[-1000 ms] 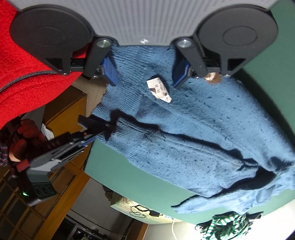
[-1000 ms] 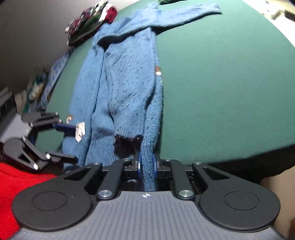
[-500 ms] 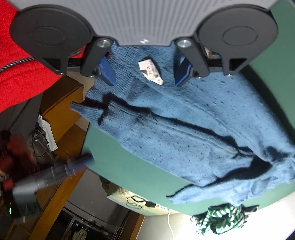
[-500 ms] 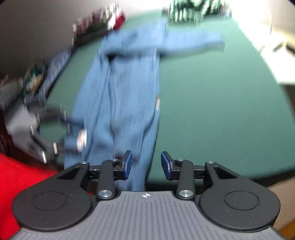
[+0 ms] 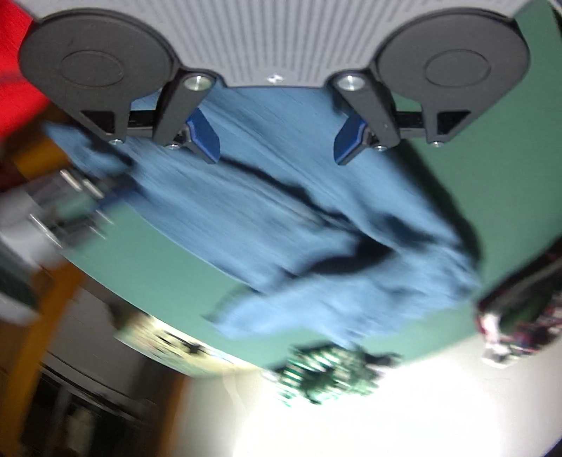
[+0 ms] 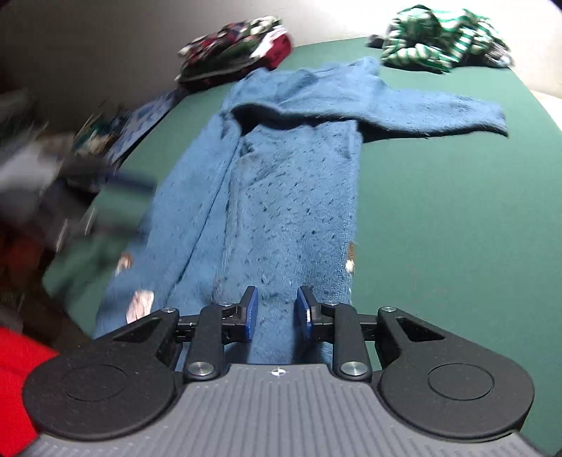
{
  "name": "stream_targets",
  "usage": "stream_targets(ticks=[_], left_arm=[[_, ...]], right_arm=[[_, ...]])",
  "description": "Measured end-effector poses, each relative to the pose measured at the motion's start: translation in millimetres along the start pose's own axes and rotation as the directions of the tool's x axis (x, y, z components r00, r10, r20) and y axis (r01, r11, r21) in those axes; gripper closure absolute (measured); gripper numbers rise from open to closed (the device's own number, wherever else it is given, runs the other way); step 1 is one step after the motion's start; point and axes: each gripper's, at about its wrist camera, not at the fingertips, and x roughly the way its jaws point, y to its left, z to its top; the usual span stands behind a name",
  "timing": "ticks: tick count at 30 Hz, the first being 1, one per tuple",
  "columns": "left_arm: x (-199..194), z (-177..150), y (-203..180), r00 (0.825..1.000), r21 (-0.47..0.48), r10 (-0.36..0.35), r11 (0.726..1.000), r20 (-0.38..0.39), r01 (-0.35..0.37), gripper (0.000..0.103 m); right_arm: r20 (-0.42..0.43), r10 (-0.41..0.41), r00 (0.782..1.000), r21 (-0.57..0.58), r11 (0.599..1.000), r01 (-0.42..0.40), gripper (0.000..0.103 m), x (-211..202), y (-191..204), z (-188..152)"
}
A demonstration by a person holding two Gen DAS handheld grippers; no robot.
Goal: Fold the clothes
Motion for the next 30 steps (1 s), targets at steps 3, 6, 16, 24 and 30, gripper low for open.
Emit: stream_targets(ticks=[3, 6, 16, 24, 30], left_arm=[[25.9, 25.0, 21.8, 0.997, -0.058, 0.074, 0.996, 0.038, -0.072, 0.044], [59.5, 40.6, 48.7, 0.992, -0.126, 0.124, 0.985, 0.024, -0.120, 0.053], [111.4, 49.5, 41.9, 0.993, -0.155, 0.115, 0.981, 0.009, -0.112, 0.025], [74.2, 53.4, 50.1, 0.988, -0.168, 0.149, 0.976, 0.037, -0.141, 0.033], [66.6, 53.2, 65.5, 0.981, -0.201, 0.194, 0.962, 0.019, -0.187, 0.032]], right_arm=[[-0.041, 0.014, 0.999, -0.033, 0.999, -0.015, 0.077, 4.9, 0.4, 10.9], [0.002, 0.034, 0.999, 0.036, 0.999, -0.034, 0.077, 4.9, -9.9, 24.7], [0.121, 0.057, 0.991, 0.169, 0.983, -0.078, 0.074, 1.5, -50.8, 55.5], [0.215, -0.229, 0.949, 0.254, 0.952, 0.172, 0.061, 4.5, -107.7, 97.5], [0.185, -0.440, 0.879, 0.386, 0.855, 0.347, 0.061, 18.6, -180.8, 117.8]])
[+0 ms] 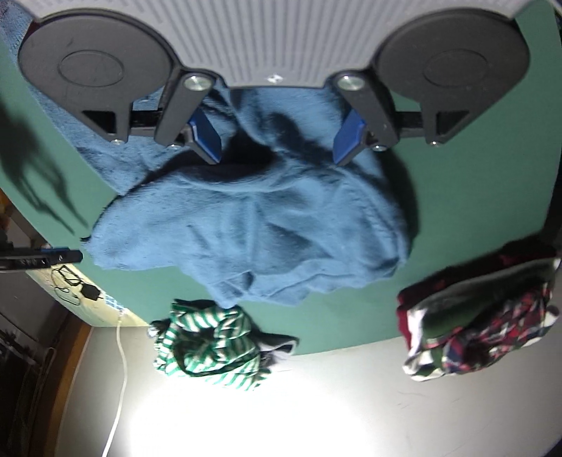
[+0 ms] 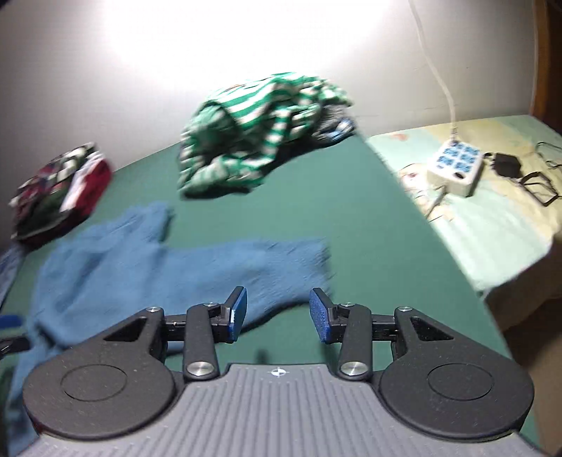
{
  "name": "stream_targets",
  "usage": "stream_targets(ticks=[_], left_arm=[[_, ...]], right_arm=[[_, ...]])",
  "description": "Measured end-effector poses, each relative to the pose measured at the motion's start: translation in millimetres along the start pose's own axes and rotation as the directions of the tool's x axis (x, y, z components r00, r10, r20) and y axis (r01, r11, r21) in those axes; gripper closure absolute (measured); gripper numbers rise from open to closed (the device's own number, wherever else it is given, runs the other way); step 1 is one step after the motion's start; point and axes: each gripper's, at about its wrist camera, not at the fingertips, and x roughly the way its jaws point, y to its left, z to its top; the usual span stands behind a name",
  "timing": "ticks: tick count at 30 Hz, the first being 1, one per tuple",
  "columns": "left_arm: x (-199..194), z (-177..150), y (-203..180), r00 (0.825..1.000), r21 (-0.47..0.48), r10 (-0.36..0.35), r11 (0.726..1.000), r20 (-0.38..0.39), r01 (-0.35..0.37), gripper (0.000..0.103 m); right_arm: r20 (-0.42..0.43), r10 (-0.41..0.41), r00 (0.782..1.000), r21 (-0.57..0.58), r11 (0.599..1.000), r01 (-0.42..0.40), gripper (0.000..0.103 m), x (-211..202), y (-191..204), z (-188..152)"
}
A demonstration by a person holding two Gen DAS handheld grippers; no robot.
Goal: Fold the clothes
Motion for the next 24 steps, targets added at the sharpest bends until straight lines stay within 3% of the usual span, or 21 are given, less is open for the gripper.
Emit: stream_targets(ticks=[3, 9, 19, 24], left_arm=[[1.6, -1.2, -2.5, 1.000, -0.001, 0.002, 1.000, -0.011, -0.002, 0.032], [-1.6, 0.9, -11.9, 1.000, 0.034, 0.012, 0.999, -0.010, -0.012, 0.029], [-9.7, 20.1, 0.4, 0.994, 0.124, 0.105, 0.987, -0.013, -0.103, 0.029], [-7.1, 40.1, 5.9, 0.993, 0.269, 0.117, 0.957, -0.033, -0.104, 0.030]], right_arm=[[0.003, -0.025, 1.000, 0.018, 1.000, 0.025, 0.061, 20.5, -12.1, 7.5], [0.011, 0.018, 1.000, 0.011, 1.000, -0.018, 0.061, 38.2, -16.9, 10.5], [0.067, 0.015, 0.998, -0.061, 0.998, -0.011, 0.096, 47.5, -13.4, 5.4], [0.076, 0.040, 0.996, -0.070, 0.997, -0.035, 0.098, 40.1, -13.1, 18.6]])
